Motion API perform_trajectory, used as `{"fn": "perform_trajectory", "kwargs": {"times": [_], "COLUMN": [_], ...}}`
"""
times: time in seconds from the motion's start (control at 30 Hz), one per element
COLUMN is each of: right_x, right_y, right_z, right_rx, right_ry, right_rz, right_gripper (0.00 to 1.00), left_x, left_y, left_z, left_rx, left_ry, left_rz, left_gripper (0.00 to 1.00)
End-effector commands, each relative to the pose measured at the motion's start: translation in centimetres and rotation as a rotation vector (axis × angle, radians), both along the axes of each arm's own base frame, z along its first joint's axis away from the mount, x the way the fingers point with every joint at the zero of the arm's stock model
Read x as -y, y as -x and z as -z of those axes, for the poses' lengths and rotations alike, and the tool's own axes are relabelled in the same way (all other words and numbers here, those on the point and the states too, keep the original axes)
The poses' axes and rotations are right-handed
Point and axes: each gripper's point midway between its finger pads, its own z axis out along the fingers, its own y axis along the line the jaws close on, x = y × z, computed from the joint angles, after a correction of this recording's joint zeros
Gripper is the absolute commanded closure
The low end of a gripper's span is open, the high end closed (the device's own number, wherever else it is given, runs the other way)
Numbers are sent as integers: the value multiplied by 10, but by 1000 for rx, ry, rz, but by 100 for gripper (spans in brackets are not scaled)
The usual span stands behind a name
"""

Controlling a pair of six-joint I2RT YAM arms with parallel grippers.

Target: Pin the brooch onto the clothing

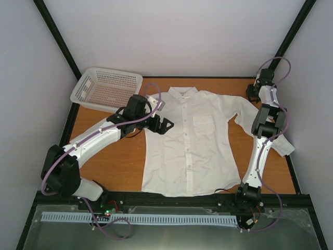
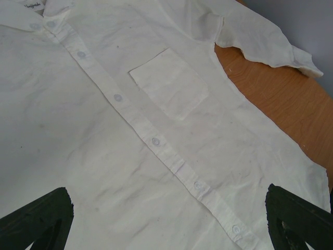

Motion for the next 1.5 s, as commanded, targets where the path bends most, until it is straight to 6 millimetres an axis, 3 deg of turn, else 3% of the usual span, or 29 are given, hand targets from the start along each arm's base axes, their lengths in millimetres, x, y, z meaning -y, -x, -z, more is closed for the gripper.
{"fn": "perform_trajectory", "kwargs": {"times": [0.0,0.27,0.77,1.47], "right_x": [-4,-3,-3,6], "right_y": [13,13,1,4], "right_z": [37,32,-24,-41], "right_rx": [-95,-94,13,30], "right_ry": [-3,16,18,108], "right_rz": [5,12,40,94], "right_gripper": [44,53,64,89], "left_x": [0,0,0,1], "left_y": [-5,-5,-5,-4], "left_z": [-7,-9,-10,-12], "left_rx": [34,37,37,39], "left_ry": [12,13,16,22], "left_rz": [7,6,7,8], "left_gripper": [0,0,0,0]}}
